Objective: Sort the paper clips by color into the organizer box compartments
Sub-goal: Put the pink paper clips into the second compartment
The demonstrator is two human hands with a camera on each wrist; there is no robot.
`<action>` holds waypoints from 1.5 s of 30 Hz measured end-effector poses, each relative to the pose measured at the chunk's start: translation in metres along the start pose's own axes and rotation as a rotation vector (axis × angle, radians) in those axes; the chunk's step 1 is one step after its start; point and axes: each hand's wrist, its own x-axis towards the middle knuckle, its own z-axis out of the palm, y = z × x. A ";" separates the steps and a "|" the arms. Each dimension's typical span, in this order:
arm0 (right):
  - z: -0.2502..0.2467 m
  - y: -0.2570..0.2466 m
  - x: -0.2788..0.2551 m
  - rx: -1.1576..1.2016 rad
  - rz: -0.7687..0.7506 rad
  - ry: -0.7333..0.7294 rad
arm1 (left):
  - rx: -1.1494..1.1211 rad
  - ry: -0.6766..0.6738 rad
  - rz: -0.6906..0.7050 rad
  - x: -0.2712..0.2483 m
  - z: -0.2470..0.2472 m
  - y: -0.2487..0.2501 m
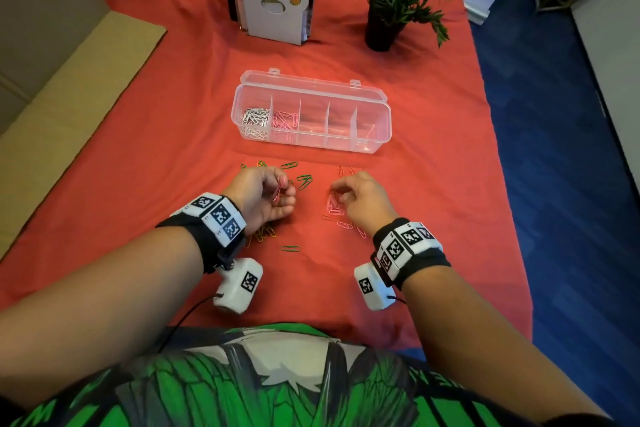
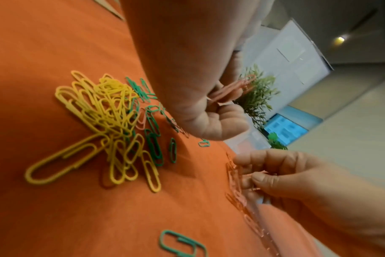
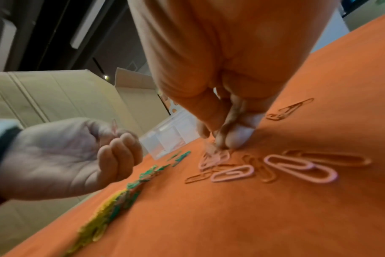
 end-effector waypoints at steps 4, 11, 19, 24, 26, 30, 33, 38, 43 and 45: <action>-0.010 0.004 0.001 -0.022 0.045 0.133 | -0.120 -0.012 -0.067 0.000 0.001 0.001; -0.004 0.001 -0.014 -0.201 -0.035 -0.067 | -0.135 -0.027 -0.119 0.006 0.007 0.001; -0.001 0.002 -0.012 -0.205 0.056 -0.049 | 0.121 -0.022 0.074 0.006 0.018 0.001; -0.021 0.008 -0.010 -0.089 0.185 -0.019 | 0.103 -0.027 0.184 0.008 0.020 0.004; -0.024 0.011 -0.012 -0.135 0.165 -0.037 | 0.082 -0.026 0.218 0.007 0.020 0.006; -0.021 0.016 -0.019 -0.208 0.109 -0.031 | 0.033 -0.010 0.220 0.006 0.020 0.009; -0.011 0.014 -0.022 -0.208 0.060 0.026 | -0.004 -0.021 0.162 0.007 0.017 0.010; 0.007 0.001 -0.020 -0.399 -0.060 0.028 | 0.096 -0.007 0.212 0.007 0.017 0.007; 0.008 -0.005 -0.016 -0.468 -0.064 0.007 | 0.135 0.001 0.310 0.004 0.013 0.013; 0.001 -0.005 -0.012 -0.343 0.001 -0.012 | 0.135 0.057 0.330 0.004 0.012 0.015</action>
